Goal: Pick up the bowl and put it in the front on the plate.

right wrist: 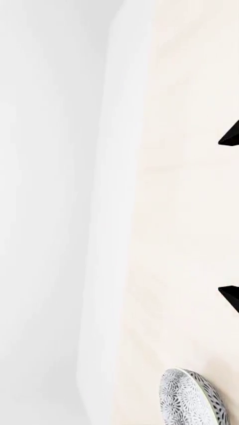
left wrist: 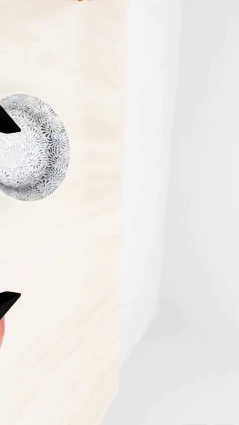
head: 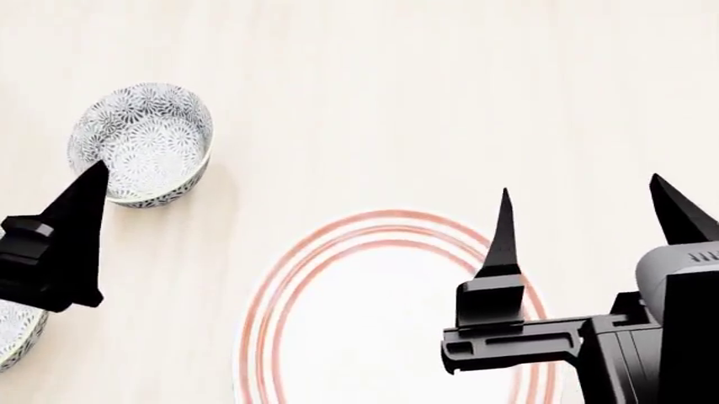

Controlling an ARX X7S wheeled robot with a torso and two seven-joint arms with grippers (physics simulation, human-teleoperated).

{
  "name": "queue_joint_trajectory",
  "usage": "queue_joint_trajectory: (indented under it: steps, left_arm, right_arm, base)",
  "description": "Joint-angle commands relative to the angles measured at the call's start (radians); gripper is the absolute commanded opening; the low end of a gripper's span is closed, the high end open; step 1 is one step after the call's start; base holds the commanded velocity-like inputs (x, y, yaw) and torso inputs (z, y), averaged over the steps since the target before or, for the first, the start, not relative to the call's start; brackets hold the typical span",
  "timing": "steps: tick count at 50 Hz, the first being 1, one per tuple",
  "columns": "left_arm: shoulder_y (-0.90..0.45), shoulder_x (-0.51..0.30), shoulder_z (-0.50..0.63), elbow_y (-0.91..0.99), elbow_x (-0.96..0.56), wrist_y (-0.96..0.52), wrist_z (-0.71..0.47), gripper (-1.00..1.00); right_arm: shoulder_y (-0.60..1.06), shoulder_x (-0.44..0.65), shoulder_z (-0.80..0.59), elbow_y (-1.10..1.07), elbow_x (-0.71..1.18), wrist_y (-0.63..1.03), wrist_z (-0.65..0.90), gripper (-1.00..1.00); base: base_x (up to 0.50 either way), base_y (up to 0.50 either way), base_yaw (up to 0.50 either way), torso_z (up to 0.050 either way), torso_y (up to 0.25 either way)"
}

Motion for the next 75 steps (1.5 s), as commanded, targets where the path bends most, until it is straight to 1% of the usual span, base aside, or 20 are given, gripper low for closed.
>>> queue_joint_trajectory:
  steps: [1,4,6,7,12,14,15,16,19,22,24,26,31,34,41,42,48,60,69,75]
  left_arm:
    - [-0.085,-0.067,0.113,-0.051,0.044,0.002,0.001,1.0]
    - [-0.225,-0.113,0.17,-0.096,0.046,-0.006,0.036,1.0]
    - [-0.274,-0.112,0.165,-0.119,0.041,-0.012,0.034,1.0]
    - [-0.341,-0.121,0.186,-0.157,0.048,-0.043,0.021,1.0]
    - [-0.461,-0.191,0.334,-0.258,0.123,0.028,0.103,1.0]
    - [-0.489,-0.256,0.468,-0.298,0.18,0.098,0.194,1.0]
    - [-0.489,-0.257,0.47,-0.301,0.182,0.102,0.196,1.0]
    - [-0.5,-0.321,0.606,-0.325,0.255,0.204,0.304,1.0]
    - [-0.555,-0.338,0.695,-0.425,0.262,0.219,0.419,1.0]
    - [-0.556,-0.338,0.697,-0.428,0.263,0.222,0.419,1.0]
    - [-0.657,-0.388,0.953,-0.509,0.445,0.356,0.553,1.0]
    - [-0.675,-0.393,0.996,-0.533,0.481,0.399,0.581,1.0]
    - [-0.719,-0.431,1.187,-0.581,0.613,0.506,0.695,1.0]
    - [-0.756,-0.436,1.267,-0.614,0.661,0.519,0.754,1.0]
    - [-0.766,-0.435,1.28,-0.621,0.668,0.527,0.768,1.0]
    - [-0.818,-0.441,1.394,-0.635,0.755,0.57,0.838,1.0]
    - [-0.815,-0.468,1.46,-0.609,0.782,0.545,0.875,1.0]
    - [-0.821,-0.453,1.469,-0.672,0.778,0.486,0.884,1.0]
    - [-0.79,-0.452,1.472,-0.685,0.782,0.534,0.868,1.0]
    - [-0.765,-0.407,1.48,-0.773,0.803,0.574,0.831,1.0]
  right_arm:
    - [0.023,0.032,0.036,0.007,0.065,0.02,0.038,1.0]
    - [0.02,0.036,0.033,0.007,0.059,0.016,0.038,1.0]
    - [0.016,0.038,0.031,0.008,0.057,0.013,0.036,1.0]
    - [0.012,0.039,0.029,0.009,0.05,0.009,0.032,1.0]
    - [0.006,0.045,0.023,0.011,0.046,0.003,0.029,1.0]
    - [0.0,0.047,0.022,0.01,0.043,-0.002,0.027,1.0]
    - [0.0,0.048,0.022,0.01,0.043,-0.003,0.027,1.0]
    - [-0.005,0.049,0.021,0.011,0.04,-0.005,0.024,1.0]
    - [-0.002,0.051,0.01,0.014,0.035,-0.006,0.024,1.0]
    - [-0.002,0.053,0.006,0.014,0.035,-0.009,0.023,1.0]
    - [-0.003,0.053,-0.006,0.018,0.024,-0.016,0.014,1.0]
    - [-0.005,0.052,-0.011,0.019,0.019,-0.022,0.01,1.0]
    - [-0.017,0.06,-0.008,0.012,0.025,-0.029,0.006,1.0]
    - [-0.022,0.069,-0.001,0.01,0.033,-0.029,0.008,1.0]
    - [-0.025,0.074,-0.005,0.011,0.035,-0.035,0.012,1.0]
    - [-0.026,0.075,-0.006,0.009,0.039,-0.037,0.007,1.0]
    - [-0.061,0.082,0.004,0.007,0.02,-0.062,-0.015,1.0]
    - [-0.066,0.077,-0.029,0.02,-0.009,-0.085,-0.028,1.0]
    - [-0.077,0.076,-0.051,0.031,-0.037,-0.104,-0.042,1.0]
    - [-0.101,0.077,-0.056,0.038,-0.064,-0.128,-0.059,1.0]
  base:
    - [0.0,0.0,0.0,0.0,0.0]
    - [0.0,0.0,0.0,0.0,0.0]
    - [0.0,0.0,0.0,0.0,0.0]
    - [0.0,0.0,0.0,0.0,0.0]
    - [0.0,0.0,0.0,0.0,0.0]
    - [0.0,0.0,0.0,0.0,0.0]
    - [0.0,0.0,0.0,0.0,0.0]
    - [0.0,0.0,0.0,0.0,0.0]
    - [0.0,0.0,0.0,0.0,0.0]
    - [0.0,0.0,0.0,0.0,0.0]
    - [0.0,0.0,0.0,0.0,0.0]
    - [0.0,0.0,0.0,0.0,0.0]
    - [0.0,0.0,0.0,0.0,0.0]
    - [0.0,0.0,0.0,0.0,0.0]
    - [0.0,0.0,0.0,0.0,0.0]
    - [0.0,0.0,0.0,0.0,0.0]
    - [0.0,0.0,0.0,0.0,0.0]
    - [0.0,0.0,0.0,0.0,0.0]
    - [0.0,0.0,0.0,0.0,0.0]
    - [0.0,0.0,0.0,0.0,0.0]
